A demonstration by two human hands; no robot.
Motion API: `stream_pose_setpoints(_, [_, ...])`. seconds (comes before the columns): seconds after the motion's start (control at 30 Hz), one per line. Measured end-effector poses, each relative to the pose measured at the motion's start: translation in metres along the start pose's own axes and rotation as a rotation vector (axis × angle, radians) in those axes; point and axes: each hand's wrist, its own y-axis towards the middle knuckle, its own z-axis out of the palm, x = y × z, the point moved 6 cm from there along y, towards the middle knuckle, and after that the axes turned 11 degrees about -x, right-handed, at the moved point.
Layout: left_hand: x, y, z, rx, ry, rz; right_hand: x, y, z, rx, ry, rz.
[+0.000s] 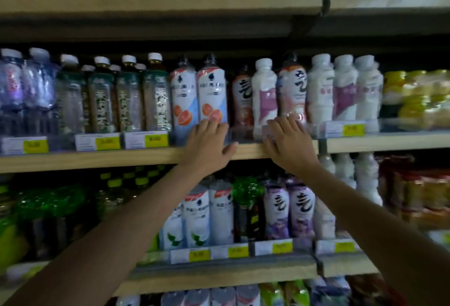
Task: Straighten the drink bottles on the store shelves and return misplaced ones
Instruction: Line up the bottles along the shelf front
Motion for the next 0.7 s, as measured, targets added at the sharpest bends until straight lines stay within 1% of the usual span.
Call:
stream_pose_setpoints(0.07, [-0.020,0.019,0.003,0.003,0.035,-0.080,-0.035,-0.010,-0.007,0.004,0.008,-0.013])
stream_pose_setpoints(0.13, [-0.034,0.036,0.002,-0.027,0.085,-0.140,-0.066,-0.016,-0.012,-0.012,0.007,-0.025])
stream_pose_setpoints(0.23, [-0.058,0.053,0.001,-0.075,0.064,-0.199,-0.097,-0.020,-0.019,-0.051,0.029,-0.032])
stream_pose_setpoints(0.33, [-0.078,0.073,0.010,-0.055,-0.049,-0.287,-0.110,-0.022,-0.024,-0.120,0.043,-0.062])
stream_pose_setpoints(0.43, [-0.081,0.095,0.023,-0.016,-0.225,-0.479,-0.122,-0.027,-0.024,-0.139,0.012,-0.063])
stream_pose_setpoints(0.53, [-0.080,0.107,0.037,-0.028,-0.373,-0.635,-0.137,-0.042,-0.019,-0.169,-0.021,-0.069])
stream_pose_setpoints(0.6, [-0.080,0.108,0.048,-0.018,-0.448,-0.688,-0.142,-0.051,-0.016,-0.206,-0.052,-0.116])
stream_pose_setpoints(0.7, [-0.079,0.105,0.059,-0.022,-0.424,-0.711,-0.146,-0.053,-0.011,-0.269,-0.070,-0.133])
